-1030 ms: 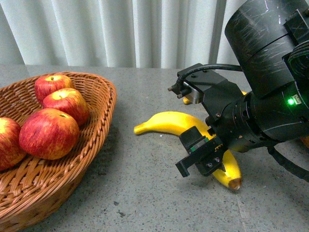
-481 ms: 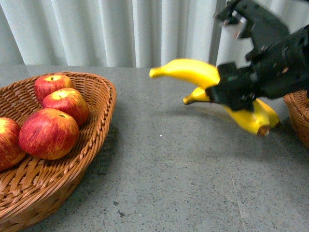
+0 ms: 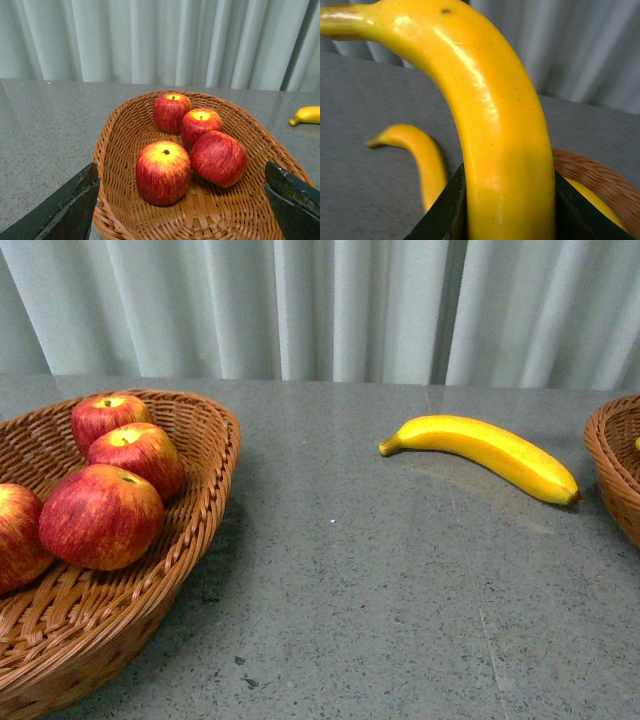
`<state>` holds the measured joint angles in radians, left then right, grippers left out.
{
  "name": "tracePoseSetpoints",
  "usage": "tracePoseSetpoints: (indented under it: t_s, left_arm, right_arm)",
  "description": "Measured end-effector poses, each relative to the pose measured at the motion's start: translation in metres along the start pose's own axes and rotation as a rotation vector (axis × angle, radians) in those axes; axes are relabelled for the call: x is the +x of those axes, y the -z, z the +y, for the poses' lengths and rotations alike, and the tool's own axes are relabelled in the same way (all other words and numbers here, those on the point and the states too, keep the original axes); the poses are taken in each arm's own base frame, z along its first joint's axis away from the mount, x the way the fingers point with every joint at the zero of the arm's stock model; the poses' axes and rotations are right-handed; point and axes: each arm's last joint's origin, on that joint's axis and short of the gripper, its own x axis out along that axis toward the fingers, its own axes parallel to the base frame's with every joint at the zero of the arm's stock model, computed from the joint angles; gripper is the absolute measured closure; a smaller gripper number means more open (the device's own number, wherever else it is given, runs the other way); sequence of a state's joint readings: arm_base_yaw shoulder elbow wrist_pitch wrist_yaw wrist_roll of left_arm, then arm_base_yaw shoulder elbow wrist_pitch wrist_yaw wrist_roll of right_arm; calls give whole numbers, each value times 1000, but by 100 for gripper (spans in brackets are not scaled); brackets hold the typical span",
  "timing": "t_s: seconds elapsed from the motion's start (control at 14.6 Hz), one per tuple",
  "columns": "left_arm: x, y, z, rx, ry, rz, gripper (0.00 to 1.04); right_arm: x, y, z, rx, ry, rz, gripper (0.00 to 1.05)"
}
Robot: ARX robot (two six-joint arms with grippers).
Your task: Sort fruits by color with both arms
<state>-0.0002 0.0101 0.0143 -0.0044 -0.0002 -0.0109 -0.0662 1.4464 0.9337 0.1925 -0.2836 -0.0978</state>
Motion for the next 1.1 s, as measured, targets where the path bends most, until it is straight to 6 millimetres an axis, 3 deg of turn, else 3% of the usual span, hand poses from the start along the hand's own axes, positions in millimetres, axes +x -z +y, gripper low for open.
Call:
tracePoseSetpoints:
  t_s: [0.21,0.41,0.55,0.62,0.76,0.82,0.89,1.1]
  left_arm:
    - [0,0,0,0,0,0,7]
    - [0,0,0,0,0,0,7]
    - [0,0,0,0,0,0,7]
    - [0,0,0,0,0,0,7]
    - [0,0,0,0,0,0,7]
    - [0,0,0,0,0,0,7]
    - [0,0,0,0,0,0,7]
    - [0,0,0,0,0,0,7]
  right_arm:
    - [-28,33,-61,-147,186,69,70]
    - [-43,59,-80,-211,212,161,70]
    - [-45,68,-77,-230,157,201,70]
    - [-47,68,-73,-237,145,205,59]
    - [-53,53,-64,-261,130,161,30]
    - [-49,32,-51,-275,92,111,4]
    - [-42,13,-35,-267,47,66,7]
    - [-22,-19,3,-269,-54,-11,7]
